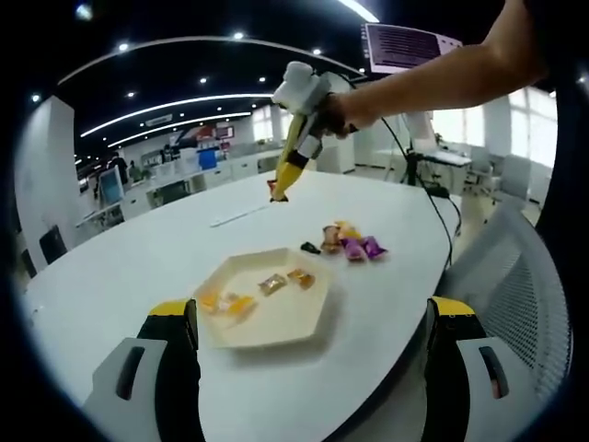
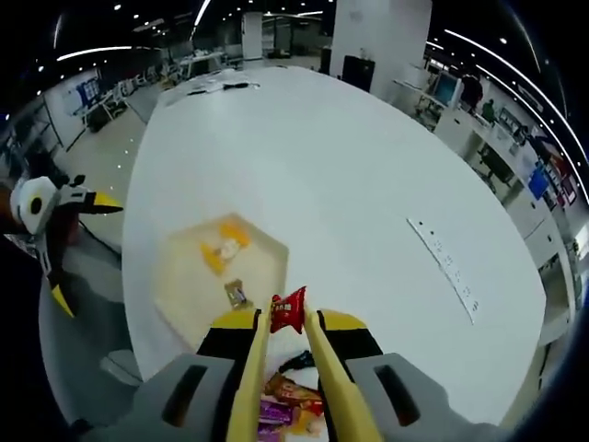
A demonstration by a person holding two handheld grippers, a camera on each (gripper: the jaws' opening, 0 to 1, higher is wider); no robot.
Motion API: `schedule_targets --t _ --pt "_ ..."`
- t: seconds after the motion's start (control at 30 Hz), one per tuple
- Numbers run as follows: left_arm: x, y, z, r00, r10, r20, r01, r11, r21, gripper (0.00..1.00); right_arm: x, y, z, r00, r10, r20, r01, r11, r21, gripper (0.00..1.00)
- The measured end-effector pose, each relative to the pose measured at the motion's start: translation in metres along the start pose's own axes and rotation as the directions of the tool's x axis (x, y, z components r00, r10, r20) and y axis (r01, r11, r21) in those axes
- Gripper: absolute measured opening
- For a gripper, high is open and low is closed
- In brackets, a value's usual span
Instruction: Place the target food into the container with the food tongs after gripping and lifting it, then release it inside without dropping or visibly crushing the food.
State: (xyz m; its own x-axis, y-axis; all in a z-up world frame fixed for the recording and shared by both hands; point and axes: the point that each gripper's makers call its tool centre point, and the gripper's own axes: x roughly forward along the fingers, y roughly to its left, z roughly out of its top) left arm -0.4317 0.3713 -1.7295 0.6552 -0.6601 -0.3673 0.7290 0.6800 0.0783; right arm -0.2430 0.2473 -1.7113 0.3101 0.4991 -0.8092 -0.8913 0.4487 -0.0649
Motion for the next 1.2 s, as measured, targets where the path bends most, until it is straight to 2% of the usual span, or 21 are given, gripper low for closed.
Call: schedule_targets --t 0.3,0.73,0.93,1.2 --pt "0.0 0.0 0.001 1.0 0.001 0.006 -0.001 1.0 0.0 0.99 0.01 0.028 0.016 0.999 0.033 0.01 -0.033 0.999 -0.037 0.23" --pt "-0.001 0.001 0.002 1.0 0.008 0.008 -0.008 1.0 -0.002 0.99 0.017 0.069 0.047 0.995 0.086 0.048 -0.081 0.991 -0.107 0.2" --pt "-0.001 0.001 0.002 1.0 0.007 0.005 -0.007 1.0 -0.005 0.99 0.013 0.071 0.057 0.994 0.093 0.064 -0.085 0.99 -0.115 0.22" --pt "-0.001 0.0 0.001 1.0 0.004 0.003 -0.004 1.0 0.0 0.99 0.005 0.064 0.057 0.993 0.083 0.079 -0.073 0.99 -0.12 0.24"
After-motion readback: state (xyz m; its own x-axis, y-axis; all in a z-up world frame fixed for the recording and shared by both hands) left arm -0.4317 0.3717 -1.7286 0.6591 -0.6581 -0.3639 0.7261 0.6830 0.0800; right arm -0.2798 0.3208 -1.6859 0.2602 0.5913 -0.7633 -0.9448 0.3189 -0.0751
